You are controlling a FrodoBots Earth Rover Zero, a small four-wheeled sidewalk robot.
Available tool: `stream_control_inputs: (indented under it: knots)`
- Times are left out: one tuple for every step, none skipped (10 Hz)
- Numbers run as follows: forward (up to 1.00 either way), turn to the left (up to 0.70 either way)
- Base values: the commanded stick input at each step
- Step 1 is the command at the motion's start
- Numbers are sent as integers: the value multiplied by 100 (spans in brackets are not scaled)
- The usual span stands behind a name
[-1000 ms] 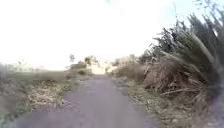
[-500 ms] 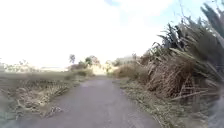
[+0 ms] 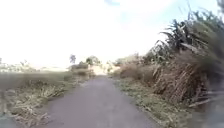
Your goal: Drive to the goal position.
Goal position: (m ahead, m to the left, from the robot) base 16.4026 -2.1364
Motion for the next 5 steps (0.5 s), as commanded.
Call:
stream_control_inputs:
  knots:
    - [70, 0]
    - [70, 0]
    - [70, 0]
    - [70, 0]
    - [70, 0]
